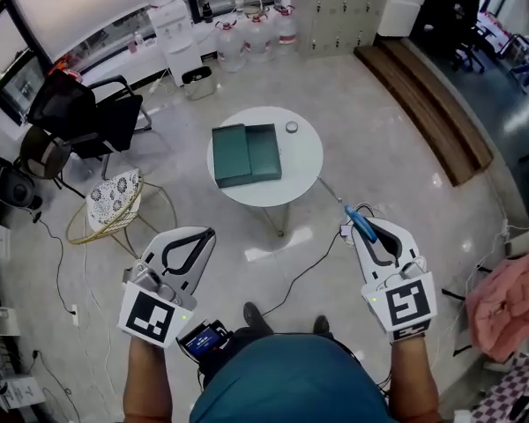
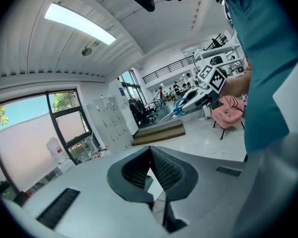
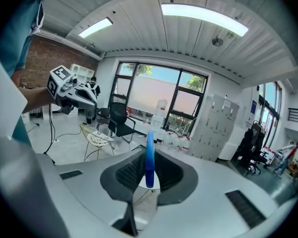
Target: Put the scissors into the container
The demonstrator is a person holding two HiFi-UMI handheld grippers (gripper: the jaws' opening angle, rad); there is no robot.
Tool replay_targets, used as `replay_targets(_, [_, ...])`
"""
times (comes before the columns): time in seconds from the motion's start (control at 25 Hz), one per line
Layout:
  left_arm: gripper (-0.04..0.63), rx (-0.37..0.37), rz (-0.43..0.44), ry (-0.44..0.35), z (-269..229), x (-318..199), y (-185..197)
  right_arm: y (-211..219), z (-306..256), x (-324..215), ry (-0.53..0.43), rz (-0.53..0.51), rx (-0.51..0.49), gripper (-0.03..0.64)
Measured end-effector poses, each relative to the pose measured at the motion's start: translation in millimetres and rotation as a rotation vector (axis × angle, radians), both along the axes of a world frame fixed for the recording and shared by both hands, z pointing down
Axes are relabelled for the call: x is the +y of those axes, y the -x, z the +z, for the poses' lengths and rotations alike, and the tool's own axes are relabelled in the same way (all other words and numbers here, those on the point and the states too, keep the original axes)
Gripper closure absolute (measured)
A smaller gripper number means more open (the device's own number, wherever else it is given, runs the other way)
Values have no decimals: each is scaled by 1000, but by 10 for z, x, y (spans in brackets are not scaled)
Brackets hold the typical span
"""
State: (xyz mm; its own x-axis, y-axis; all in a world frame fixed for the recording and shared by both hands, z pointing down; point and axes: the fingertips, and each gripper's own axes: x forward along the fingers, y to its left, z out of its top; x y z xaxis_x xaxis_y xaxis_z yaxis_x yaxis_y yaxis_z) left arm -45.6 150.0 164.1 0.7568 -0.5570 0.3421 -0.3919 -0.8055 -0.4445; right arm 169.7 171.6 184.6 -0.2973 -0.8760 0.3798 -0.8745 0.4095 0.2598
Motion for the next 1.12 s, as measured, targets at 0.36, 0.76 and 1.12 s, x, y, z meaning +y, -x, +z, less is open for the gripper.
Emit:
replay_targets(0.36, [577, 20, 71, 16, 6, -372, 94, 156, 48, -224, 33, 72, 1, 548])
replay_targets(0.76, [577, 27, 20, 64, 193, -563, 400, 366, 59, -454, 44, 15, 19, 548])
replay_targets(1.12, [577, 22, -96, 58, 67, -853, -18, -8, 78, -1142, 36, -106, -27, 548])
